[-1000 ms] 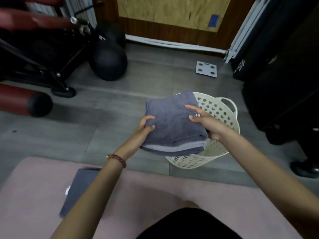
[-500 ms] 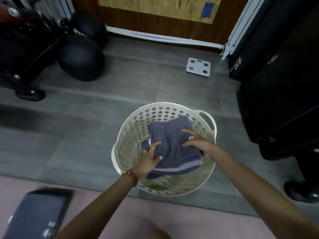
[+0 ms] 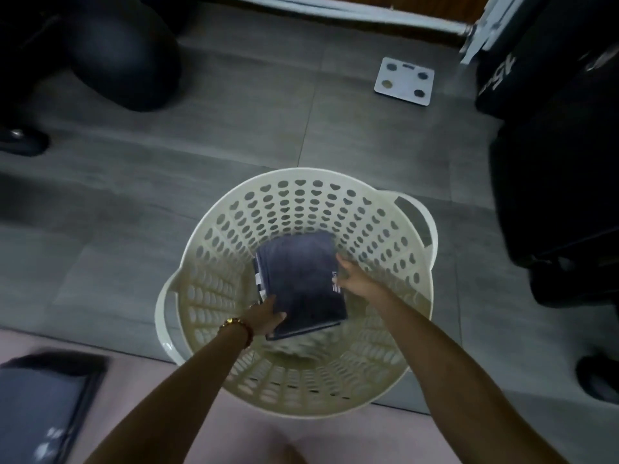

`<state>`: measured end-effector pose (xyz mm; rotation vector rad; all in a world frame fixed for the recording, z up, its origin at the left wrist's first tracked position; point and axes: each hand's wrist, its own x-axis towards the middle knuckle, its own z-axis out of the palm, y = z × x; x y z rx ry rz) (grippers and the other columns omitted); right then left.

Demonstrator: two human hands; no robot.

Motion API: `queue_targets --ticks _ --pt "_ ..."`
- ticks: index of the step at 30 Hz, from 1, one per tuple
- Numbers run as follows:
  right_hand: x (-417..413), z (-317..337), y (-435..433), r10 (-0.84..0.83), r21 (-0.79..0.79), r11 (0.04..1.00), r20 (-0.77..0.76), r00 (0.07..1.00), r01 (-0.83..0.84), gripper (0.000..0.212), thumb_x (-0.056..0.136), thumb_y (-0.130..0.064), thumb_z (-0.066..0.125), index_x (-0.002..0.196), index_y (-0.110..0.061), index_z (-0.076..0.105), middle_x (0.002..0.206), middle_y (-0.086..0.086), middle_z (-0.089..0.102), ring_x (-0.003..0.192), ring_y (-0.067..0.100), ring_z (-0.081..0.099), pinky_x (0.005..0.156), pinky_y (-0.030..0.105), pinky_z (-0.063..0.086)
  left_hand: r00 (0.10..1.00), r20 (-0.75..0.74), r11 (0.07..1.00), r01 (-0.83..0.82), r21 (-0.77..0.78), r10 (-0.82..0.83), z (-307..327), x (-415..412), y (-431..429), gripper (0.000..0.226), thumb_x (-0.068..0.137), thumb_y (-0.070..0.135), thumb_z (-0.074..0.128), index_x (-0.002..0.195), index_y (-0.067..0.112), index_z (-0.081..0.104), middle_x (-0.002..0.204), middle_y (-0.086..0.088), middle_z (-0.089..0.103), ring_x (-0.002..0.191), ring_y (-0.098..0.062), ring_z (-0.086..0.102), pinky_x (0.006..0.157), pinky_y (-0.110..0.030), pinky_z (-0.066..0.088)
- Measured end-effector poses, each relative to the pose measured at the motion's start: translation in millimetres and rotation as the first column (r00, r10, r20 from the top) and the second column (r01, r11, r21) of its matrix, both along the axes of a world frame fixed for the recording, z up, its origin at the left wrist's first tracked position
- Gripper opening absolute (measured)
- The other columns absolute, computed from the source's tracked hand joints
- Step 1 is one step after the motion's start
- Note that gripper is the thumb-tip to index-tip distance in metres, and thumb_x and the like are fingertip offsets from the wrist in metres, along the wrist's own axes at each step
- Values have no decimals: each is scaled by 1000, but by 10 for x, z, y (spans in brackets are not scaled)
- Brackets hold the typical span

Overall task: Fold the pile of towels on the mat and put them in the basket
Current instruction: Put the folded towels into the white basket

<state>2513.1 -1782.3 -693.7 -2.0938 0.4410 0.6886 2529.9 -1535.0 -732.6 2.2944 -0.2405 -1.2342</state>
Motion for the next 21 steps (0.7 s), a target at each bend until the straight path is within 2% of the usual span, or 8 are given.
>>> queue_targets --ticks 2,3,6,10,12,15,17,21 --pt "-2 -64 27 58 -86 995 -8 998 -59 67 96 -18 51 151 -17 12 157 7 14 143 26 18 113 34 20 999 -31 999 34 28 -33 -111 2 5 89 70 66 43 145 22 24 144 -17 39 124 -34 46 103 -40 39" --pt "-11 -67 40 57 -74 996 8 998 -57 67 96 -21 52 151 -20 14 157 5 16 142 26 21 113 34 21 1000 -12 1000 18 -7 -18 23 -25 -34 83 76 60 47 145 17 28 145 -15 39 125 -33 45 104 -39 38" --pt "-51 8 115 -5 51 999 81 997 0 67 92 -21 58 148 -24 23 154 5 26 135 24 36 111 35 31 992 125 997 -15 -79 25 336 -7 -86 50 95 18 50 141 6 33 141 -15 42 125 -30 45 101 -33 35" --pt "6 407 384 -144 242 965 165 976 101 50 91 -3 56 139 -12 41 137 11 50 116 11 50 88 14 43 967 166 938 -134 -318 195 815 77 181 39 94 10 52 132 8 44 132 -18 49 117 -26 52 101 -34 42" --pt "56 717 596 -160 288 953 203 966 98 39 91 1 54 128 -9 51 124 15 59 98 6 56 77 9 45 948 195 881 -141 -451 252 1138 86 406 31 92 -2 49 121 9 50 119 -14 57 107 -14 56 94 -22 44" --pt "-5 1212 1013 -150 348 936 233 961 61 30 91 -1 55 117 -17 55 110 6 62 92 0 58 75 9 46 920 311 833 -28 -552 237 1617 36 853 26 91 2 50 113 14 57 101 13 67 97 8 58 86 -7 40" --pt "-178 1504 1347 -151 354 934 285 946 43 30 91 0 55 115 -17 55 105 3 63 89 -5 60 78 10 46 914 349 815 37 -579 206 1840 0 1220 25 90 13 50 107 29 58 101 27 65 98 7 59 86 -7 41" --pt "-705 1887 2175 -135 371 929 339 931 -1 31 89 7 55 109 -16 58 101 1 63 93 -4 61 86 15 46 901 407 791 139 -596 148 1973 -104 2007 22 87 18 48 103 25 61 104 16 64 97 1 60 87 -9 42"
